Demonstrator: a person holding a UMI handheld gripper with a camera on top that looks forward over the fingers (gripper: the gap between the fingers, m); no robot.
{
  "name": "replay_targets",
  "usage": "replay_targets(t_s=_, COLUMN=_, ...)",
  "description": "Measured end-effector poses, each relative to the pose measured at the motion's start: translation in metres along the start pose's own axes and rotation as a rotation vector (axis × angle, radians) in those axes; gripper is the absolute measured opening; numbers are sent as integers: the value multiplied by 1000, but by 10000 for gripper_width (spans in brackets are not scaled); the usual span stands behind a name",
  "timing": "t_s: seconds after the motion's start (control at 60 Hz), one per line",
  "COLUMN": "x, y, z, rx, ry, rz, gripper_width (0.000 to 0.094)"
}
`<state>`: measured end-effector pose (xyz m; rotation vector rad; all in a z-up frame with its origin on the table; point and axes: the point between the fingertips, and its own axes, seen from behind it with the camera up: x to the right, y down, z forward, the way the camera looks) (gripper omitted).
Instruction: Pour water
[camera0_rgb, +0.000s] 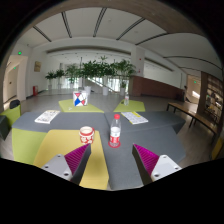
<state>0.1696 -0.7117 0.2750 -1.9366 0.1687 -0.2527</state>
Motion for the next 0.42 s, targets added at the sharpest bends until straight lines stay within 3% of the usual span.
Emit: replay_targets(t_s=0.417, x=7, y=12, z=-44, rx=48, ry=27, rz=-61, gripper_width=849)
